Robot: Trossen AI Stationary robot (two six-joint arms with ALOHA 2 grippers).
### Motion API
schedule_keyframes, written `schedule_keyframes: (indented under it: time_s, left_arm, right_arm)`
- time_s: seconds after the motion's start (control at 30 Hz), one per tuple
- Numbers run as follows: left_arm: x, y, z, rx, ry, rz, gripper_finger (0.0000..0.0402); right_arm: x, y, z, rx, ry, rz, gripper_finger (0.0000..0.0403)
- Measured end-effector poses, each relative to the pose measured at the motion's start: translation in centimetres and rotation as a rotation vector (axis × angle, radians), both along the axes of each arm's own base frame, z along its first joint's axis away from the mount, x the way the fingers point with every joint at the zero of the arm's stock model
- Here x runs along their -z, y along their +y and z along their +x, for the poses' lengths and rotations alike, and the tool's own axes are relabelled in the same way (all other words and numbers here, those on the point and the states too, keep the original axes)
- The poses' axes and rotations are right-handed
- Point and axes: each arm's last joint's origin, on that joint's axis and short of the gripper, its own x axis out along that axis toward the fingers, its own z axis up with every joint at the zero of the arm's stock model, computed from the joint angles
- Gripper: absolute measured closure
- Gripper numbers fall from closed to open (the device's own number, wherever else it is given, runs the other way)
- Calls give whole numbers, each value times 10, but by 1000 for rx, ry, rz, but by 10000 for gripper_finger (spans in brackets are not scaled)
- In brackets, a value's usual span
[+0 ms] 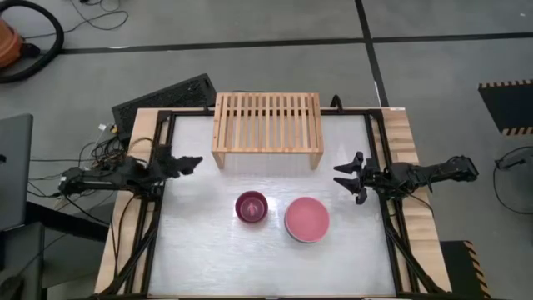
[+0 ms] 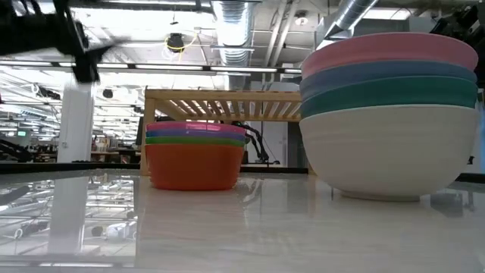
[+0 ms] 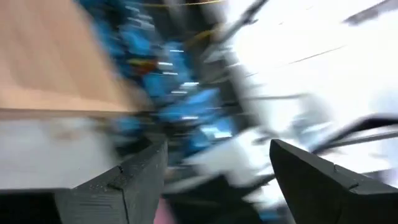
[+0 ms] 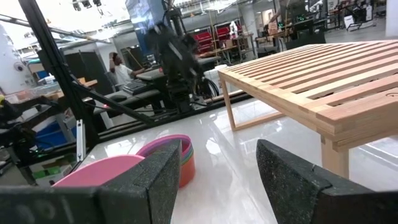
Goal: Place and stack bowls onto a shelf
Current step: Put the pink bowl on the shelf
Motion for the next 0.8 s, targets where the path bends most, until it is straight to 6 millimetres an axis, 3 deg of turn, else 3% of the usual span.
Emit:
schedule_keyframes:
  time_s: [0.07,0.17,0.33,0.43,0.5,0.63,0.7,0.8]
  left_arm:
    - [-32,-2,-4,-3,-91,36,132]
    - [-87,-4,1,-107,-80,172,132]
    - [-177,-9,30,-253,42,481,132]
    - [-209,-12,49,-187,276,563,132]
    - [-213,-12,58,-98,560,502,132]
    - [-189,-13,73,-6,1161,281,132]
    - [-172,-15,85,-20,1339,151,132]
    - [-151,-19,107,3,1437,12,132]
  right_arm:
    - [0,0,0,0,-1,2,168]
    - [0,0,0,-7,-13,76,168]
    - [-1,0,0,-2,-39,160,168]
    - [-3,-1,0,10,-67,210,168]
    - [-4,-2,0,9,-92,298,168]
    - [-4,-2,0,5,-109,419,168]
    - [-4,-3,0,11,-106,422,168]
    - [-3,-3,0,19,-99,423,168]
